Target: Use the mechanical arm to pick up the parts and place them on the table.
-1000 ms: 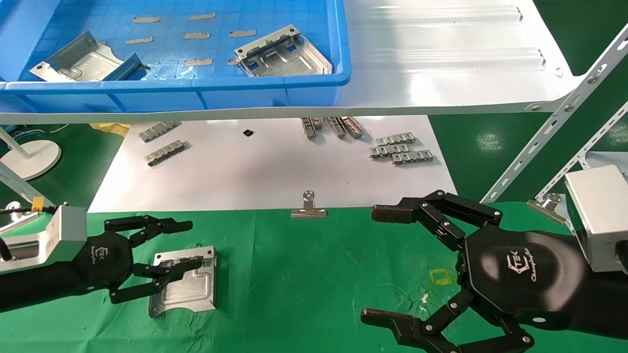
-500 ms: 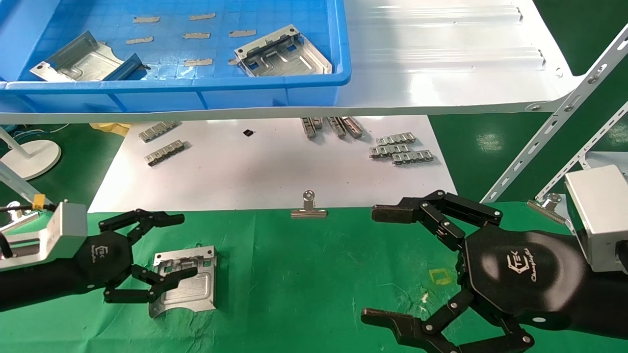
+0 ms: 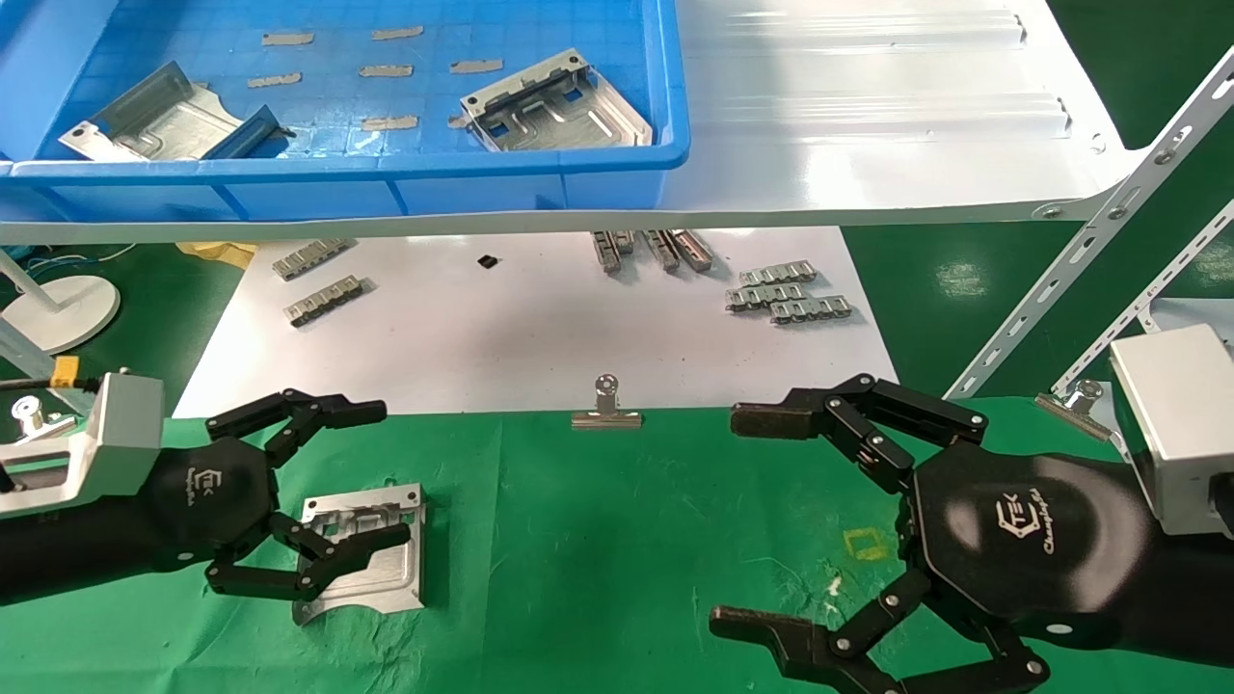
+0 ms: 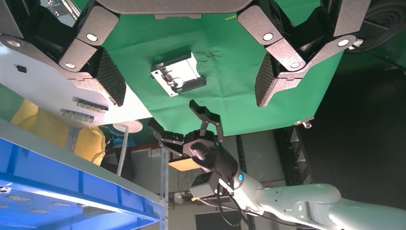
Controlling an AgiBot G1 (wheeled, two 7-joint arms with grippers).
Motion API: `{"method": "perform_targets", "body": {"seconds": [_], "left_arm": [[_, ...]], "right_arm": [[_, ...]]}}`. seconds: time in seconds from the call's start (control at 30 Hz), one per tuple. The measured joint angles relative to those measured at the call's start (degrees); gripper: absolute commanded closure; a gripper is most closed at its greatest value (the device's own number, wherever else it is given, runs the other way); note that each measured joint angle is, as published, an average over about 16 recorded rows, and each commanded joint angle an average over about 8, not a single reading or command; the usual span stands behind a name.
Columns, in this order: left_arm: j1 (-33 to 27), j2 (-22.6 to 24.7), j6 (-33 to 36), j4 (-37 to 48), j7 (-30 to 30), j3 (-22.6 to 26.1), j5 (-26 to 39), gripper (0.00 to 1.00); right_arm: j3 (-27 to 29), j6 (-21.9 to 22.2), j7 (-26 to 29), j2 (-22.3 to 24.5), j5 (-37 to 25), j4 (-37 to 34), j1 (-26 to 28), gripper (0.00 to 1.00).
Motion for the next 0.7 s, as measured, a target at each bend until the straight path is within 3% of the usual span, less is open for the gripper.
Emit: {"method": "perform_targets", "body": {"seconds": [0.7], "left_arm": [[6.04,-2.5,-2.16,-18.7,-14.07,-8.46,-2.12,0.0]], "right_arm": [[-0.01,0.0,-0.01,0.0,0.01,0.0,0.0,0.0]]}}
